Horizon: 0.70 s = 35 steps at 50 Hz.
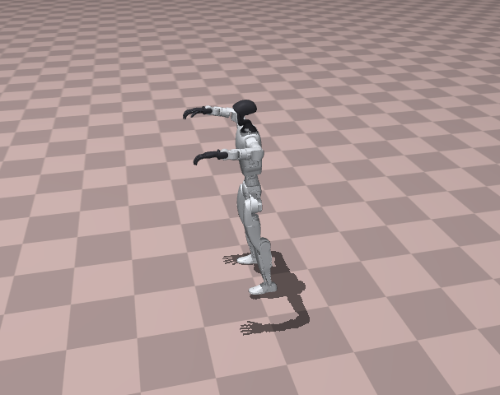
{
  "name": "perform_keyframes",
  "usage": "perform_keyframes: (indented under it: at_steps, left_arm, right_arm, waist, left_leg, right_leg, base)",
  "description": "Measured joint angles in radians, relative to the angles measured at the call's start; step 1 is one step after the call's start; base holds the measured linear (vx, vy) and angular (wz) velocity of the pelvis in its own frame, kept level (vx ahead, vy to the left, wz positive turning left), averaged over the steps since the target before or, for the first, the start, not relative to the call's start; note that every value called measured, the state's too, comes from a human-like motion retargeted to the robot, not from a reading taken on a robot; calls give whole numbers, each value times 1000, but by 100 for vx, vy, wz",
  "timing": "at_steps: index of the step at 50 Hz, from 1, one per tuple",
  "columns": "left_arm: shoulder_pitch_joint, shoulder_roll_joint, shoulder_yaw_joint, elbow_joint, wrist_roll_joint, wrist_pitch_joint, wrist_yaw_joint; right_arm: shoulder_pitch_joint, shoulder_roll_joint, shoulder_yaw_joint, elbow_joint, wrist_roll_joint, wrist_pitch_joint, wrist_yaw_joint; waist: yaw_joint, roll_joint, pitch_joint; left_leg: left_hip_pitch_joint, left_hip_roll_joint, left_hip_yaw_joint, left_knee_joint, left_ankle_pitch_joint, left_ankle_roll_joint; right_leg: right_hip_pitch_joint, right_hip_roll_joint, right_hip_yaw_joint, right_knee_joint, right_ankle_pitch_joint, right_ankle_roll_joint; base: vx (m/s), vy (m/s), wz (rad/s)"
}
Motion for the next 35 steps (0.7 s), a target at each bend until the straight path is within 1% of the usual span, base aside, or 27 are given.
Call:
perform_keyframes:
  at_steps: [7, 12, 14, 18, 20, 23, 27, 29, 31, 33, 35]
  left_arm:
    - [-20, -35, -28, -15, -17, -15, 53]
    - [-64, -112, -85, -36, -48, -21, 86]
    - [-106, -163, -135, -36, -61, -24, 97]
    - [-245, -301, -293, -4, -80, -24, 126]
    - [-307, -388, -369, 22, -103, -23, 147]
    - [-367, -556, -461, 70, -185, -27, 195]
    - [-407, -849, -558, 197, -338, -50, 277]
    - [-422, -1013, -590, 330, -388, -51, 309]
    - [-439, -1175, -595, 513, -401, -32, 325]
    - [-453, -1320, -566, 730, -376, 6, 318]
    - [-459, -1435, -507, 942, -325, 49, 289]
  right_arm:
    - [-20, 41, 28, -9, 21, -19, -45]
    - [-68, 121, 89, -16, 34, -28, -76]
    - [-105, 168, 132, -12, 32, -32, -92]
    - [-180, 285, 221, 15, 13, -41, -135]
    - [-192, 356, 242, 29, 3, -47, -169]
    - [-185, 483, 258, 39, -1, -63, -252]
    - [-167, 697, 302, 51, 19, -105, -405]
    - [-167, 822, 346, 81, 22, -122, -474]
    - [-181, 949, 398, 142, 7, -126, -518]
    - [-208, 1074, 451, 237, -26, -113, -530]
    - [-247, 1189, 498, 358, -70, -91, -514]
  waist:
    - [-4, 3, 8]
    - [-15, 7, 19]
    - [-20, 9, 24]
    - [-26, 15, 35]
    - [-22, 18, 42]
    - [-6, 21, 56]
    - [25, 22, 75]
    - [37, 19, 86]
    - [43, 14, 100]
    - [46, 6, 116]
    - [49, -6, 137]
  left_leg:
    - [-4, 3, -1, -2, 1, 0]
    - [-8, 6, -4, -3, 1, 2]
    - [-9, 8, -4, -4, 1, 3]
    - [-10, 12, -5, -3, 0, 7]
    - [-10, 14, -4, 0, -1, 9]
    - [-9, 18, 1, 7, -4, 12]
    - [-8, 21, 10, 22, -4, 21]
    - [-9, 21, 12, 33, -2, 30]
    - [-10, 21, 14, 48, 1, 43]
    - [-13, 21, 17, 69, 5, 59]
    - [-17, 23, 21, 106, 5, 81]
  right_leg:
    - [-14, 2, 4, 15, -12, -9]
    - [-19, 5, 1, 21, -20, -18]
    - [-21, 7, 0, 22, -23, -19]
    - [-22, 11, 0, 26, -32, -22]
    - [-23, 13, 2, 29, -36, -25]
    - [-22, 16, 7, 32, -46, -31]
    - [-20, 20, 18, 37, -62, -38]
    - [-17, 20, 23, 40, -71, -39]
    - [-12, 19, 27, 43, -80, -40]
    - [-5, 18, 33, 46, -91, -43]
    - [6, 15, 45, 49, -99, -46]
  base:
    - [0, 0, 0]
    - [0, 0, 0]
    - [0, 0, 0]
    - [0, 0, 0]
    - [5, -5, -2]
    - [7, -7, -7]
    - [9, -8, -13]
    - [10, -11, -9]
    - [10, -13, -5]
    - [11, -15, -10]
    - [12, -18, -25]
